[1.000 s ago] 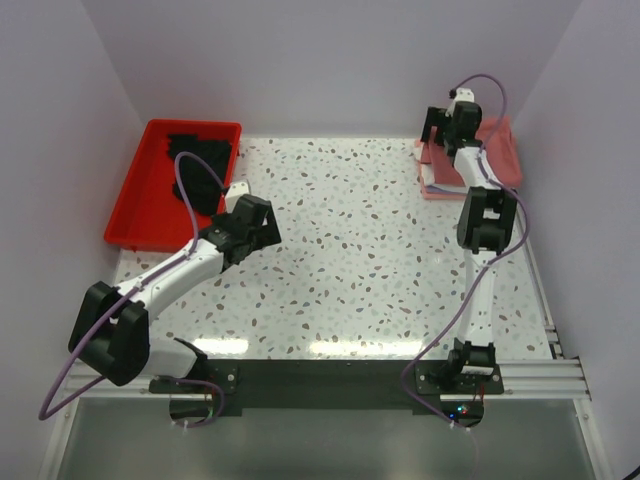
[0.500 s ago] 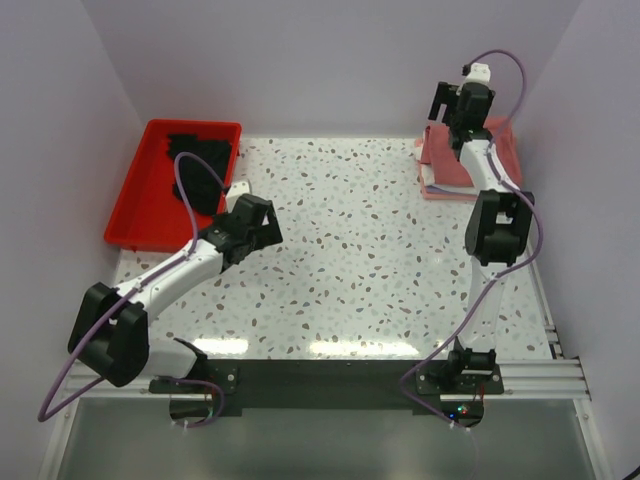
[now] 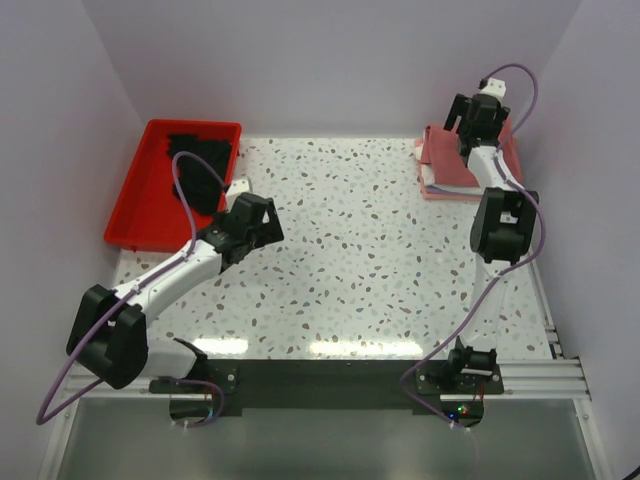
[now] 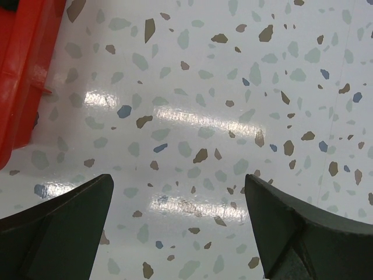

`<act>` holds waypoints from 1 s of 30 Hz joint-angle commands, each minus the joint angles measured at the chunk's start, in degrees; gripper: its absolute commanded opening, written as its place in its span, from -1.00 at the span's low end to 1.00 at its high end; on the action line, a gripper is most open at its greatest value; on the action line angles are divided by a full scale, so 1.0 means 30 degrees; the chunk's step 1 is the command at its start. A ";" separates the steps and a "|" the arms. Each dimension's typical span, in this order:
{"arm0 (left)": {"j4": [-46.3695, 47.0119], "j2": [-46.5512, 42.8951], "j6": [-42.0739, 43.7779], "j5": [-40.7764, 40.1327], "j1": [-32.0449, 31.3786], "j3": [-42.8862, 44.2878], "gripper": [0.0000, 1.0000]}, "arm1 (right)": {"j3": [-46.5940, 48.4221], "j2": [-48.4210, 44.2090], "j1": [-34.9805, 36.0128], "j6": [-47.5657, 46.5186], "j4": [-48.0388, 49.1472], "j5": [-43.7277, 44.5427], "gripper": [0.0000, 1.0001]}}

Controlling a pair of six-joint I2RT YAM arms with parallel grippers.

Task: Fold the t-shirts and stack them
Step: Neatly place the folded tshirt to the corner

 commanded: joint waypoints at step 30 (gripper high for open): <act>0.0328 0.1862 0.0102 -0.0088 0.0113 0.1177 1.00 | 0.3947 0.4177 -0.2619 0.3808 -0.1324 0.0618 0.97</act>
